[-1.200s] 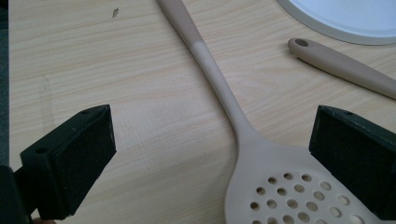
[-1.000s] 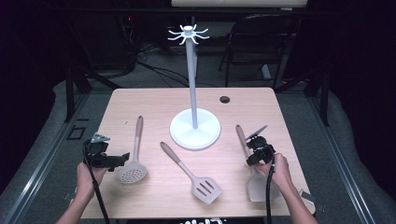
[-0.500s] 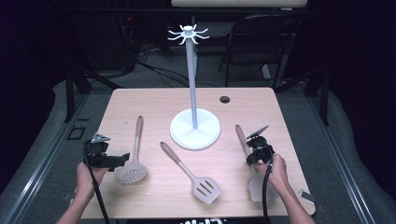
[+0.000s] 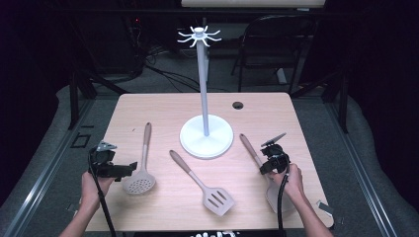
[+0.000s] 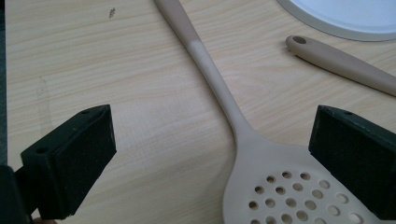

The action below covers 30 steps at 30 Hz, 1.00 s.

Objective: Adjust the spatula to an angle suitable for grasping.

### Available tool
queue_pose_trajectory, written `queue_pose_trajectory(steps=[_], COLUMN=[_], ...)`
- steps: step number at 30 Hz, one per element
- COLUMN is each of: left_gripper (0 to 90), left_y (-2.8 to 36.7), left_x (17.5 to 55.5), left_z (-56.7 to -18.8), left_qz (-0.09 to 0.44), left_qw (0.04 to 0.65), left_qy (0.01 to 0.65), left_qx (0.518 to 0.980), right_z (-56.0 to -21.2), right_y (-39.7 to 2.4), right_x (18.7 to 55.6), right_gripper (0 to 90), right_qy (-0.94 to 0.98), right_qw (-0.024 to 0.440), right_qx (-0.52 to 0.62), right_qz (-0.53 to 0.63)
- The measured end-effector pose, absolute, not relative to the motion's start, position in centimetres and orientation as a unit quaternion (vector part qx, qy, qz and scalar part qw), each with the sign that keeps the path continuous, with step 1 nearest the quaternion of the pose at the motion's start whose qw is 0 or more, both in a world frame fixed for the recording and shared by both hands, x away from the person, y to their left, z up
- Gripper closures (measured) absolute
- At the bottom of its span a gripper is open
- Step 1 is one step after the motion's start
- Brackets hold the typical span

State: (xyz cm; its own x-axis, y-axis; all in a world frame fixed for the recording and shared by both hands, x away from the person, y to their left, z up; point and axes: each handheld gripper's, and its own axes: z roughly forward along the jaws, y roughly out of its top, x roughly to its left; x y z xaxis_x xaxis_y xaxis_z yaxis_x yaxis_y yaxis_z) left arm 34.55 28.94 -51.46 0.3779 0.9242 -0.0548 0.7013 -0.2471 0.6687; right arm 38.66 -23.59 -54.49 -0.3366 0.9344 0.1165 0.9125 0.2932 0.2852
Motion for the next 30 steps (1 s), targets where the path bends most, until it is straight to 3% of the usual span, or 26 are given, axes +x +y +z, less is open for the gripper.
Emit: queue_pose_trajectory(steps=[11,30], left_gripper=[0.8,1.2], left_y=[28.9,28.7], left_x=[34.5,34.3], left_z=[-51.4,-51.3], left_qz=[0.183,0.187], left_qw=[0.311,0.321], left_qy=[0.527,0.519], left_qx=[0.769,0.770], right_z=[-53.3,-50.7], right_y=[-23.5,-22.9], right_x=[38.1,36.8], right_gripper=[78.7,78.6], right_qy=[0.807,0.814], right_qw=[0.048,0.116], right_qx=[0.558,0.513], right_qz=[0.185,0.247])
